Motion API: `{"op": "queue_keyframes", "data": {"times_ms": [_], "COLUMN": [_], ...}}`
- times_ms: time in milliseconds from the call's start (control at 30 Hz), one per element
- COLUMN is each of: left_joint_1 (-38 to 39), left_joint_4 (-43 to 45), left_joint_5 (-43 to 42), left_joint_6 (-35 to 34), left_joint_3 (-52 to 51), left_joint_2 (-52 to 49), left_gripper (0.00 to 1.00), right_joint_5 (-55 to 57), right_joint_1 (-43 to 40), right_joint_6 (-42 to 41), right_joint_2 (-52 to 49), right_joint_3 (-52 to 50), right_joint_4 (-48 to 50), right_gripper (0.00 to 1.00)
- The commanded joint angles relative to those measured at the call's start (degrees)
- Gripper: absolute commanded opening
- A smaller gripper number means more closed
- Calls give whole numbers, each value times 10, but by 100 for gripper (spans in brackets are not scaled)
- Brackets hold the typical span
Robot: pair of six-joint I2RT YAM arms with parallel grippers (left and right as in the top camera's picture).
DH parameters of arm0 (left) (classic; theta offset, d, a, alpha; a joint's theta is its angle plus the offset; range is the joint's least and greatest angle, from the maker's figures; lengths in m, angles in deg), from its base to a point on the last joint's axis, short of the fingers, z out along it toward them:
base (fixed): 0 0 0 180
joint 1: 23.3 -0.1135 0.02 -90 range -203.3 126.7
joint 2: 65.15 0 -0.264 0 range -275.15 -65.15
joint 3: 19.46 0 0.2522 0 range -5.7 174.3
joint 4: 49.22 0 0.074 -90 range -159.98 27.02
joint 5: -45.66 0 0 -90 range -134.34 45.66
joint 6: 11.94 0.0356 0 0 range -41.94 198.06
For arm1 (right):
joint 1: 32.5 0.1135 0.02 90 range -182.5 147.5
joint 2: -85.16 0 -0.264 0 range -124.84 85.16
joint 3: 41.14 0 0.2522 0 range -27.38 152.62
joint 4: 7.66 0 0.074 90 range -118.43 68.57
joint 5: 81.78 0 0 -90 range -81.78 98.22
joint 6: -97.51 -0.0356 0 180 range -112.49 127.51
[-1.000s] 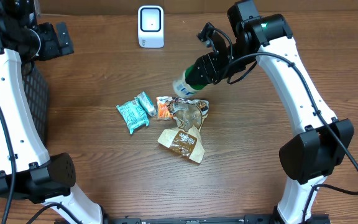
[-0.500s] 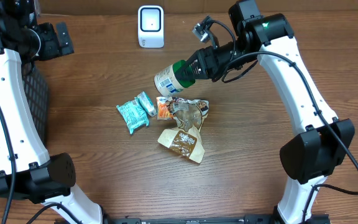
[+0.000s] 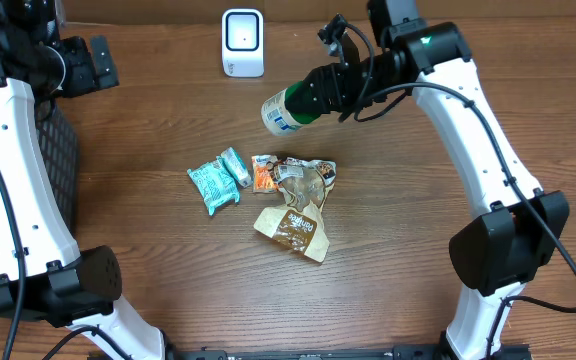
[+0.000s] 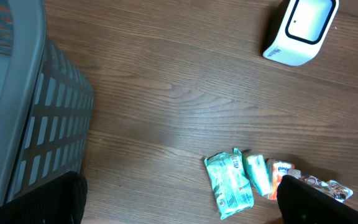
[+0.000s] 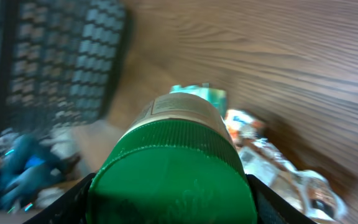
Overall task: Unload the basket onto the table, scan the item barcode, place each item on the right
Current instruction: 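Lift the jar and hold it toward the white scanner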
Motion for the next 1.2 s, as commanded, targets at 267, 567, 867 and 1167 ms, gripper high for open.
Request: {"op": "queue_keyframes", "data": {"times_ms": [267, 567, 867, 1167], "left_joint_1": [1, 1, 1, 1], "left_joint_4": [0, 0, 0, 1], "left_joint_5": [-7, -7, -7, -7], "left_joint_6": [10, 10, 10, 10], "left_joint_3": [5, 5, 5, 5], "left_joint_2": [7, 7, 7, 7], "left_gripper": [99, 100, 99, 100], "right_joint_5": [264, 562, 599, 597], "right_joint_1": [45, 123, 140, 137], "right_joint_6": [-41, 76, 358, 457], "right_joint_2": [8, -48, -171, -273], "right_joint_3": [149, 146, 146, 146], "right_joint_4": [32, 246, 483, 660], "right_gripper": [23, 17, 22, 22]}}
